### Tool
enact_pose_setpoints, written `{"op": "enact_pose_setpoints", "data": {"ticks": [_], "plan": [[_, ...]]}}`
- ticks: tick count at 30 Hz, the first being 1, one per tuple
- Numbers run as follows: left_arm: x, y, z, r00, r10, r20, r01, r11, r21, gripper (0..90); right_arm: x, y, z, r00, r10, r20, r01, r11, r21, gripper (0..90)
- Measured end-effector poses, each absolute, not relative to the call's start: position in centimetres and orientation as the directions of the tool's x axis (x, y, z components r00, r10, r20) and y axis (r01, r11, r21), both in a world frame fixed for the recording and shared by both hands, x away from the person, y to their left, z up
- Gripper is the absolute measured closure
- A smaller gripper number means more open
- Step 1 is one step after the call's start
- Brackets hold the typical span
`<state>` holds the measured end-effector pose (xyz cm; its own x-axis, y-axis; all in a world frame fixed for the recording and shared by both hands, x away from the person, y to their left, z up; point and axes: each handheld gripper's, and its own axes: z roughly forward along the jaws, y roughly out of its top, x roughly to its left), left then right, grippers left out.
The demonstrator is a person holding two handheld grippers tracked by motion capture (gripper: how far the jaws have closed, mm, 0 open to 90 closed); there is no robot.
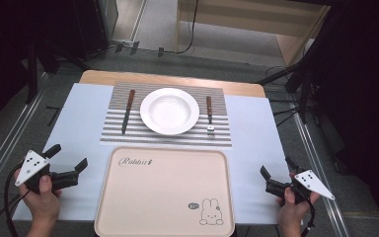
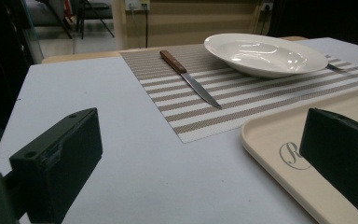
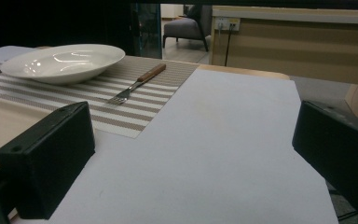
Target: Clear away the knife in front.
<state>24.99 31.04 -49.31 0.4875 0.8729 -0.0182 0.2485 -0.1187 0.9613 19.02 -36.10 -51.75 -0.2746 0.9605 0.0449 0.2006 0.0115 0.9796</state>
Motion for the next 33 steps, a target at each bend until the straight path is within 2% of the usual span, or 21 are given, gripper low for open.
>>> {"op": "enact_pose_setpoints", "data": {"ticks": [8, 11, 21, 33], "plan": [[24.9, 29.7, -48.7, 0.496, 0.868, 0.01, 0.254, -0.156, 0.955, 0.0, 19.1, -35.8, -51.8, -0.282, 0.959, 0.026, 0.209, 0.035, 0.977, 0.0], [24.8, 28.4, -47.8, 0.498, 0.866, 0.048, 0.244, -0.192, 0.951, 0.0, 19.2, -35.7, -51.9, -0.284, 0.959, 0.018, 0.209, 0.043, 0.977, 0.0], [25.9, 26.4, -46.2, 0.53, 0.847, 0.028, 0.271, -0.201, 0.941, 0.0, 19.1, -35.6, -51.9, -0.294, 0.956, 0.014, 0.209, 0.05, 0.977, 0.0], [29.7, 23.6, -44.9, 0.554, 0.833, 0.014, 0.288, -0.207, 0.935, 0.0, 19.2, -35.6, -51.9, -0.289, 0.957, 0.017, 0.21, 0.046, 0.977, 0.0]]}}
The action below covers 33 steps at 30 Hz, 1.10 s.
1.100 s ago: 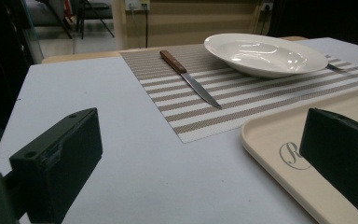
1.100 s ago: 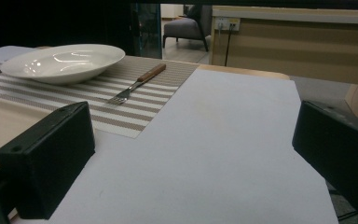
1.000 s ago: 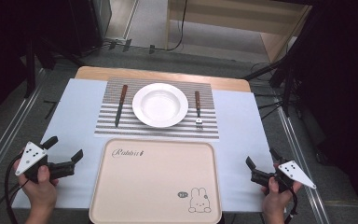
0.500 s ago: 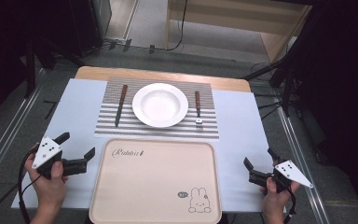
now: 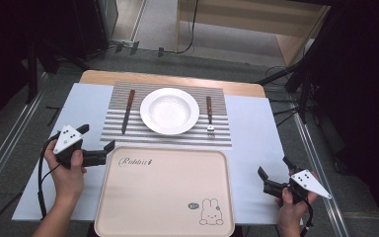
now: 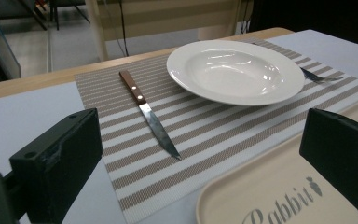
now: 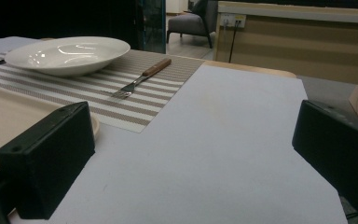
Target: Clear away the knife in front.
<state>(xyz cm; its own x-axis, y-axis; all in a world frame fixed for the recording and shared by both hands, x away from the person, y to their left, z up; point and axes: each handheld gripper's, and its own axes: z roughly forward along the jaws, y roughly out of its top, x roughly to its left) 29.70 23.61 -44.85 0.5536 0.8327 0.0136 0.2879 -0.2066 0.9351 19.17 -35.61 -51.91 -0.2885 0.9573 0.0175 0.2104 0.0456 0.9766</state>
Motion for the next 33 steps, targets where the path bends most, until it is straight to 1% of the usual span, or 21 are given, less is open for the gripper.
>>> {"op": "enact_pose_setpoints", "data": {"ticks": [4, 7, 16, 20, 29, 33], "plan": [[31.0, 22.9, -44.5, 0.556, 0.831, 0.02, 0.291, -0.217, 0.932, 0.0, 19.2, -35.5, -51.9, -0.291, 0.957, 0.016, 0.212, 0.048, 0.976, 0.0], [32.1, 22.5, -44.0, 0.56, 0.828, 0.001, 0.3, -0.205, 0.932, 0.0, 19.2, -35.5, -51.9, -0.292, 0.956, 0.019, 0.212, 0.045, 0.976, 0.0], [34.2, 21.9, -42.8, 0.558, 0.83, -0.005, 0.302, -0.198, 0.933, 0.0, 19.3, -35.5, -51.9, -0.291, 0.957, 0.015, 0.211, 0.049, 0.976, 0.0], [34.9, 21.6, -42.7, 0.554, 0.832, 0.001, 0.304, -0.204, 0.931, 0.0, 19.2, -35.4, -51.9, -0.289, 0.957, 0.013, 0.212, 0.051, 0.976, 0.0], [37.1, 20.7, -42.6, 0.563, 0.826, -0.022, 0.337, -0.205, 0.919, 0.0, 19.2, -35.4, -51.9, -0.289, 0.957, 0.006, 0.213, 0.059, 0.975, 0.0], [38.0, 20.2, -42.6, 0.56, 0.828, -0.012, 0.348, -0.223, 0.911, 0.0, 19.3, -35.4, -51.9, -0.29, 0.957, 0.008, 0.213, 0.056, 0.975, 0.0]]}}
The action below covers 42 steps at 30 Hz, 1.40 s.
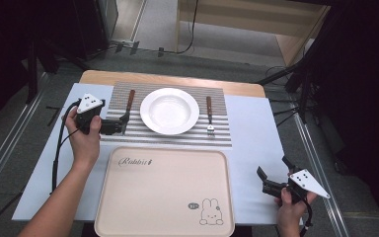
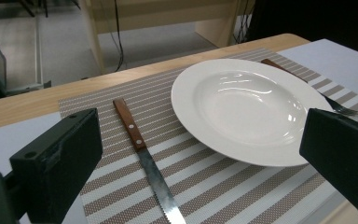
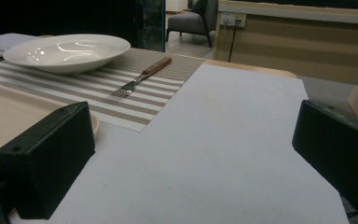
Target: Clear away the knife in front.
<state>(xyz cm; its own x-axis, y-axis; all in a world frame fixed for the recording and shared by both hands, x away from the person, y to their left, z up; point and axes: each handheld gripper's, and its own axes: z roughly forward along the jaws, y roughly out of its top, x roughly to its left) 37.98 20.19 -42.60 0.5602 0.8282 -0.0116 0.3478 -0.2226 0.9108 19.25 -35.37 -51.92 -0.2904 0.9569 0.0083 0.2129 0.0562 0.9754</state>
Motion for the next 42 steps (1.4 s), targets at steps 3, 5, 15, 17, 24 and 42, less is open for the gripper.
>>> {"op": "enact_pose_setpoints", "data": {"ticks": [3, 5, 15, 17, 24, 42], "plan": [[38.4, 20.0, -42.5, 0.557, 0.83, -0.012, 0.354, -0.224, 0.908, 0.0, 19.3, -35.4, -51.9, -0.291, 0.957, 0.006, 0.213, 0.059, 0.975, 0.0], [39.3, 19.9, -42.4, 0.556, 0.831, -0.026, 0.371, -0.22, 0.902, 0.0, 19.3, -35.4, -51.9, -0.289, 0.957, 0.007, 0.214, 0.058, 0.975, 0.0], [41.5, 19.3, -42.8, 0.547, 0.835, -0.06, 0.42, -0.212, 0.882, 0.0, 19.3, -35.4, -51.9, -0.286, 0.958, 0.006, 0.217, 0.059, 0.974, 0.0], [42.0, 19.2, -43.0, 0.546, 0.835, -0.067, 0.43, -0.21, 0.878, 0.0, 19.3, -35.3, -51.9, -0.286, 0.958, 0.005, 0.217, 0.06, 0.974, 0.0], [43.5, 19.0, -43.1, 0.539, 0.838, -0.084, 0.461, -0.21, 0.862, 0.0, 19.3, -35.3, -51.9, -0.286, 0.958, 0.006, 0.217, 0.058, 0.974, 0.0], [47.3, 18.3, -43.7, 0.469, 0.872, -0.139, 0.618, -0.212, 0.757, 0.0, 19.4, -35.4, -52.0, -0.283, 0.959, 0.007, 0.221, 0.058, 0.974, 0.0]]}}
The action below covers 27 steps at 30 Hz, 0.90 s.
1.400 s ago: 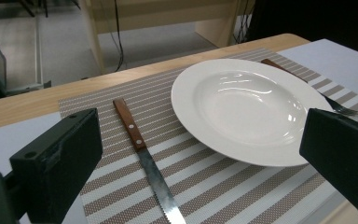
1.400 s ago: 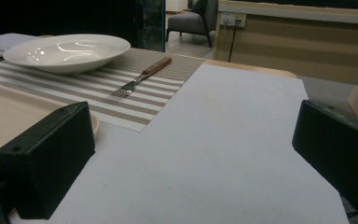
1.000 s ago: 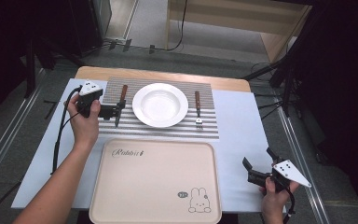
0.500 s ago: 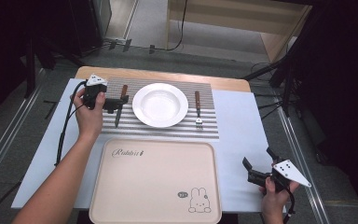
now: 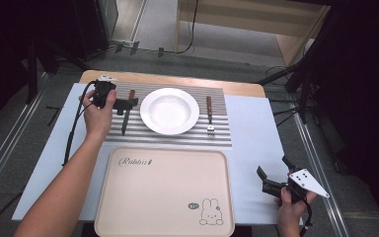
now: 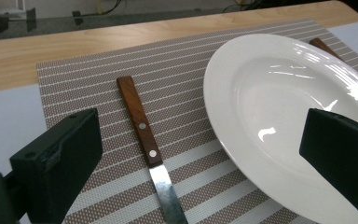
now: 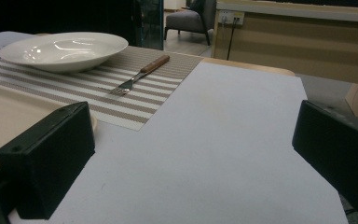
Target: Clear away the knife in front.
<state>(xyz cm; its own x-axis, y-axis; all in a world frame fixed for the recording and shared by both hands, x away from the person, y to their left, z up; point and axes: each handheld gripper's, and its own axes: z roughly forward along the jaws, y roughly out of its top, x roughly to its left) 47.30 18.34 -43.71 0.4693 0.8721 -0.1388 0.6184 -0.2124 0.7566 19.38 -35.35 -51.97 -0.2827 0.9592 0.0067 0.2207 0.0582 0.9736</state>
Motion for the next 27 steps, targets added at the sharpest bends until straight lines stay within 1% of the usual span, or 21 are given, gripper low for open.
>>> {"op": "enact_pose_setpoints", "data": {"ticks": [4, 6, 11, 12, 13, 14, 16, 19, 21, 25, 27], "plan": [[48.3, 18.5, -44.3, 0.449, 0.878, -0.165, 0.671, -0.209, 0.712, 0.0, 19.4, -35.3, -52.0, -0.282, 0.959, 0.007, 0.223, 0.058, 0.973, 0.0], [48.7, 18.4, -44.5, 0.436, 0.886, -0.158, 0.687, -0.214, 0.695, 0.0, 19.4, -35.3, -52.0, -0.281, 0.96, 0.008, 0.224, 0.057, 0.973, 0.0], [49.6, 18.4, -44.9, 0.407, 0.896, -0.177, 0.726, -0.199, 0.658, 0.0, 19.4, -35.3, -52.0, -0.28, 0.96, 0.008, 0.225, 0.057, 0.973, 0.0], [49.8, 18.3, -45.0, 0.393, 0.904, -0.165, 0.735, -0.202, 0.647, 0.0, 19.4, -35.3, -52.0, -0.279, 0.96, 0.009, 0.226, 0.057, 0.972, 0.0], [49.8, 18.3, -45.0, 0.393, 0.904, -0.165, 0.735, -0.202, 0.647, 4.4, 19.5, -35.3, -52.0, -0.279, 0.96, 0.006, 0.224, 0.059, 0.973, 0.0], [50.0, 18.1, -44.9, 0.33, 0.937, -0.118, 0.748, -0.183, 0.638, 14.9, 19.4, -35.3, -52.0, -0.278, 0.961, 0.008, 0.226, 0.057, 0.972, 0.0], [50.3, 18.0, -45.0, 0.326, 0.939, -0.111, 0.76, -0.191, 0.621, 20.8, 19.4, -35.3, -52.0, -0.274, 0.962, 0.011, 0.229, 0.055, 0.972, 0.0], [50.5, 17.8, -45.1, 0.303, 0.949, -0.086, 0.771, -0.191, 0.608, 33.4, 19.5, -35.3, -52.0, -0.274, 0.962, 0.005, 0.227, 0.059, 0.972, 0.0], [50.7, 17.8, -45.4, 0.308, 0.948, -0.078, 0.78, -0.205, 0.591, 36.8, 19.5, -35.3, -52.0, -0.273, 0.962, 0.003, 0.229, 0.062, 0.971, 0.0], [51.1, 17.3, -46.0, 0.333, 0.941, -0.057, 0.789, -0.245, 0.563, 47.4, 19.5, -35.3, -52.0, -0.272, 0.962, 0.002, 0.232, 0.064, 0.971, 0.0], [51.2, 17.1, -46.2, 0.337, 0.94, -0.044, 0.792, -0.258, 0.553, 50.5, 19.5, -35.3, -52.0, -0.27, 0.963, 0.003, 0.234, 0.062, 0.97, 0.0]]}}
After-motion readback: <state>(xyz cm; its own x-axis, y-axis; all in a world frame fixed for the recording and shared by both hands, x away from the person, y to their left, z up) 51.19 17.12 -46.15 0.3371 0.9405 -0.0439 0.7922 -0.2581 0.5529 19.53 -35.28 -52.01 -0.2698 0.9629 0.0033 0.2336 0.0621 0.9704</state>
